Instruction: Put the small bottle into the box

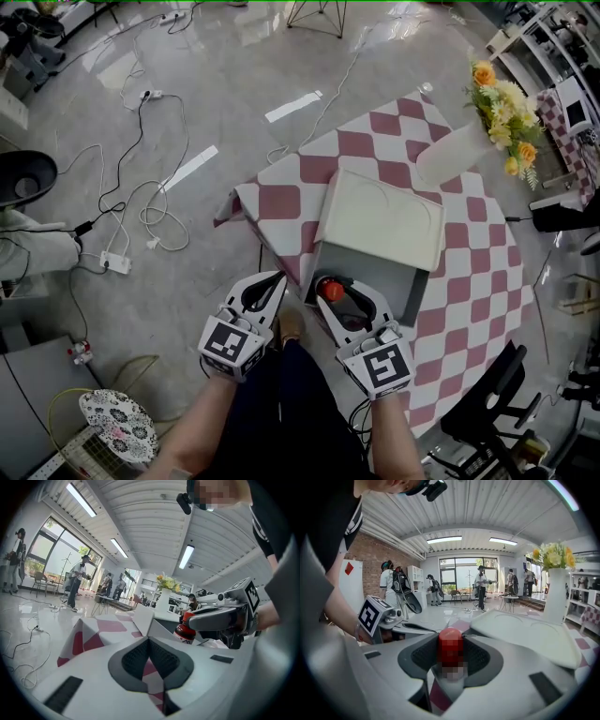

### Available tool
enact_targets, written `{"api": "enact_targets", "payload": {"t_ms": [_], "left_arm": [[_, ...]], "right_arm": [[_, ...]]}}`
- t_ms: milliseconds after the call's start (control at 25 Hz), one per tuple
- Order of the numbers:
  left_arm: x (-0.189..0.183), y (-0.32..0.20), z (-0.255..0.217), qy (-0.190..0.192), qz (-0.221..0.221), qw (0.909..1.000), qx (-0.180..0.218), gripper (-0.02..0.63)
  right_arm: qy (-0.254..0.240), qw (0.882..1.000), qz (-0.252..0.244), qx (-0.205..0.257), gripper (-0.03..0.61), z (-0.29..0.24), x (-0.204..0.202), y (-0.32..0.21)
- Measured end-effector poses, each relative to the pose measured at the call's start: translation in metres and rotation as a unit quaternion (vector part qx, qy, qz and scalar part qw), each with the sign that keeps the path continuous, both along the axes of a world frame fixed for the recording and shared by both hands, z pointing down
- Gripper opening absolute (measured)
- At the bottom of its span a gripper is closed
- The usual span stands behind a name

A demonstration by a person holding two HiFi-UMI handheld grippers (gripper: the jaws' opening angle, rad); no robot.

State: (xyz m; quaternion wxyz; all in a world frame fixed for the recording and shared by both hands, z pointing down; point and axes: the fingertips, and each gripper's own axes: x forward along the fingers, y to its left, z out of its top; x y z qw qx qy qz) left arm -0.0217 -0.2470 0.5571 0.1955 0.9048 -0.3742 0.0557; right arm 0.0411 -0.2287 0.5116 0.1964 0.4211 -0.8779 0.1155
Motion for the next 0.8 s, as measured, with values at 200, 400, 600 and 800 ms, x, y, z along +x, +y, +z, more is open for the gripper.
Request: {"api": "enact_targets", "payload": {"t_ms": [200,400,600,800], "left_arm": [[0.0007,0.0056,0.0014,-0.001,-0.001,1.0,-0.002,0.003],[-0.0004,0.0074,0.0028,-0.002,-0.004,1.0,-0.005,0.002],[-0.0023,0.0088,0.0033,-0.004,-0.01,0.9999,-0.006,0.002],[-0.0027,0.0073,0.0038,-0.008,-0.016,0.9998,-0.011,0.002]], "right_arm": [[0.0,1.0,-0.009,-0.001,0.161,0.0012,-0.0021,0.0029],[-0.014,1.0,-0.009,-0.008,0.189,0.0007,-0.0017,0.0025],[-0.017,1.0,-0.016,-0.013,0.189,0.0003,-0.0018,0.0032],[-0.021,1.0,-0.019,-0.012,0.189,0.0006,0.0004,0.0035]]}}
